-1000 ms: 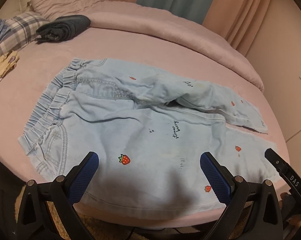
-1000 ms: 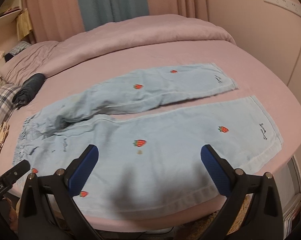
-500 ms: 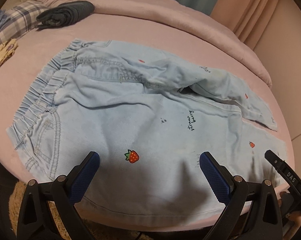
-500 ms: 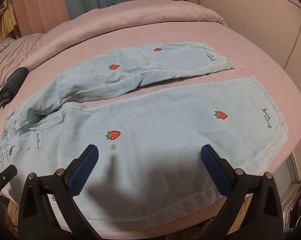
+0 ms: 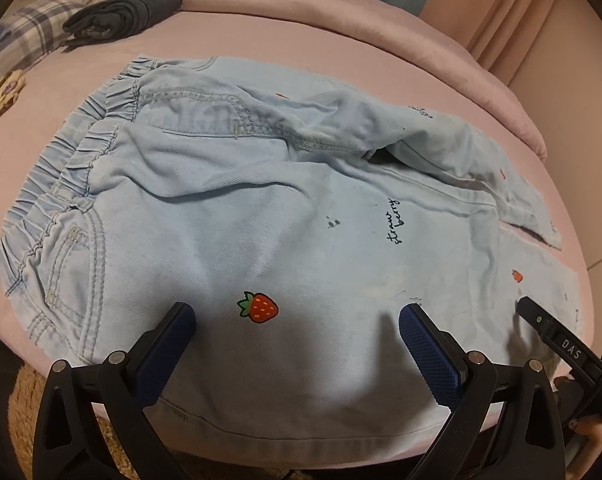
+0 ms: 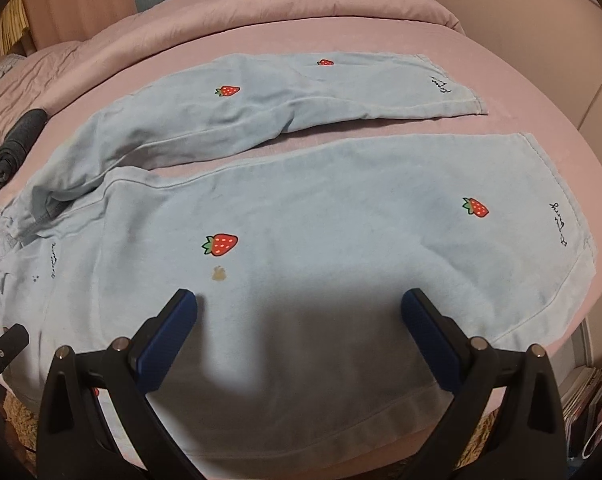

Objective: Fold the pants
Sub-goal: 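Close the right tool on the hem of one jeans leg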

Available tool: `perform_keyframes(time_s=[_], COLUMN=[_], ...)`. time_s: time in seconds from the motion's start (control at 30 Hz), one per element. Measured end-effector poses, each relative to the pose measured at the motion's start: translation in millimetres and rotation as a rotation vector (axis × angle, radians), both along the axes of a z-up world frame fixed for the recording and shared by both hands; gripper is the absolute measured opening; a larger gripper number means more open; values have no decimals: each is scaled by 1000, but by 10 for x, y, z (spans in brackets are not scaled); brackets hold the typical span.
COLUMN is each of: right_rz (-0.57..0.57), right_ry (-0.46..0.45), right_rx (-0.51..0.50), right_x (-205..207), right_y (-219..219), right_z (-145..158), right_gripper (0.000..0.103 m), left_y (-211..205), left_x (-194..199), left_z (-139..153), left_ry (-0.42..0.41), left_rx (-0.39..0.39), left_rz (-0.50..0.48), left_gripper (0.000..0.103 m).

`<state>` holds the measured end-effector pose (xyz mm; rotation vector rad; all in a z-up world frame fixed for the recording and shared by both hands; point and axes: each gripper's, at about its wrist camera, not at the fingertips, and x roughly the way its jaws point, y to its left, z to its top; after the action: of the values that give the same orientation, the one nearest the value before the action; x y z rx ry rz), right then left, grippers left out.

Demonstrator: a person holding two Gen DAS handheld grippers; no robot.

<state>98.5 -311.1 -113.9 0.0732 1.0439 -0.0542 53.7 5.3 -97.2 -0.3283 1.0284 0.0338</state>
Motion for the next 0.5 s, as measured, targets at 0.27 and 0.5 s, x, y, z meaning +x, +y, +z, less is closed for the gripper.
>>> perform_keyframes(time_s=[0.27,0.5], right_rz=[5,-5], right_ry=[-9,-105], right_rx=[37,236], right_x=[-3,177], right_y=[-61,-295], right_z=[97,648], right_gripper=[103,103], left_y=[10,185], left_x=[8,195], left_z=[114,693], left_ry=[-11,-175], left_rx=[-49,-93], left_rz=[9,16], left_gripper=[101,101])
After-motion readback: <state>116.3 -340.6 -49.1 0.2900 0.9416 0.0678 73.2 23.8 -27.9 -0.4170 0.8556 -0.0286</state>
